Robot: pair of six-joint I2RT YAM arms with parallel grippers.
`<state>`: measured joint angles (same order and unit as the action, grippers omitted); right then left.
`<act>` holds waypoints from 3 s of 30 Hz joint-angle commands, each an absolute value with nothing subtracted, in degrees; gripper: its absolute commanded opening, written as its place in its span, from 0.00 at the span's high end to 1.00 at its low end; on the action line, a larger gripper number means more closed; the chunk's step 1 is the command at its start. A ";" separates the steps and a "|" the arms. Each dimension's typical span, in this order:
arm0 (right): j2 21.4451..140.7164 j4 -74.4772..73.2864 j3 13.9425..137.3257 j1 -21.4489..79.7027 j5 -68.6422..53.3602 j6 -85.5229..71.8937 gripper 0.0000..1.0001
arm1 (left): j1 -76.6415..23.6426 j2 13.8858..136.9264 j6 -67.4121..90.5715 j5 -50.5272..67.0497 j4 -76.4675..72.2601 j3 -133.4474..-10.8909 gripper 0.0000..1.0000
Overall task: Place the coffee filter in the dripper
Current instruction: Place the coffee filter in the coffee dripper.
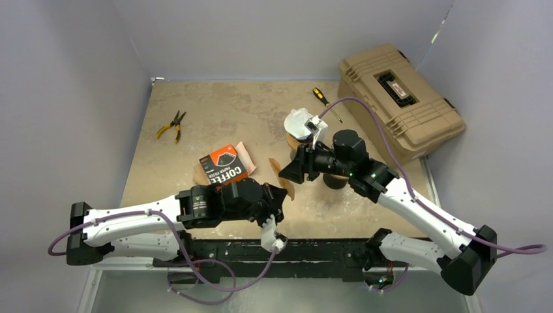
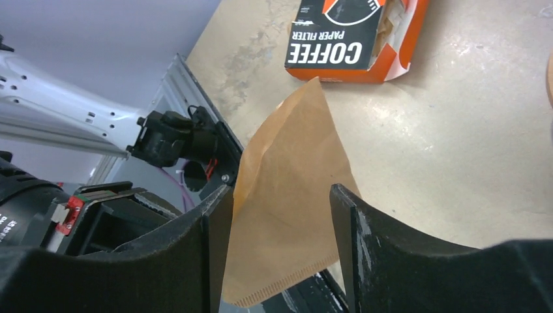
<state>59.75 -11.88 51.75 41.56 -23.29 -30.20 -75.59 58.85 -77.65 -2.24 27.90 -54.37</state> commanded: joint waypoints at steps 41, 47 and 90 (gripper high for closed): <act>62.61 -18.84 59.70 43.46 -21.72 -21.19 1.00 | -79.10 60.82 -78.02 -9.59 30.42 -56.04 1.00; 60.15 -18.62 59.44 43.46 -21.70 -23.77 1.00 | -79.28 60.82 -77.41 -10.95 30.39 -55.91 1.00; 65.95 -20.32 60.11 46.11 -18.29 -22.87 0.53 | -80.16 61.27 -76.88 -12.51 31.28 -56.10 1.00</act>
<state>68.07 -19.57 57.63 45.87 -21.82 -23.55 -79.70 61.30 -77.56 -11.62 31.05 -54.39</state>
